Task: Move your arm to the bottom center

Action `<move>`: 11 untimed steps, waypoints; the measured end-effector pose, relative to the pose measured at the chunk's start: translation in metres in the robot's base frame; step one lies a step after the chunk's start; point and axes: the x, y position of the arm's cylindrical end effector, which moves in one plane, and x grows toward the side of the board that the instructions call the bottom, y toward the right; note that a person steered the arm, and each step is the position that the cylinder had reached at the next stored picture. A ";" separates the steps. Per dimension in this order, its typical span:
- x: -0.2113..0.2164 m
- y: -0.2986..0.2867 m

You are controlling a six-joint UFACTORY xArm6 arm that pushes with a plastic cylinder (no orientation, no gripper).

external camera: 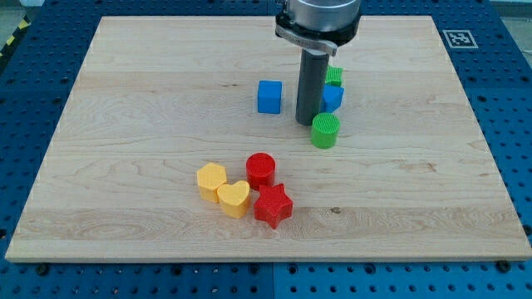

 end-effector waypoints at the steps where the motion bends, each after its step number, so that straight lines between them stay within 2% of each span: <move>1: 0.019 0.007; 2: 0.024 0.010; 4: -0.028 -0.002; 5: -0.032 -0.003; 9: -0.033 0.064; 11: -0.038 0.057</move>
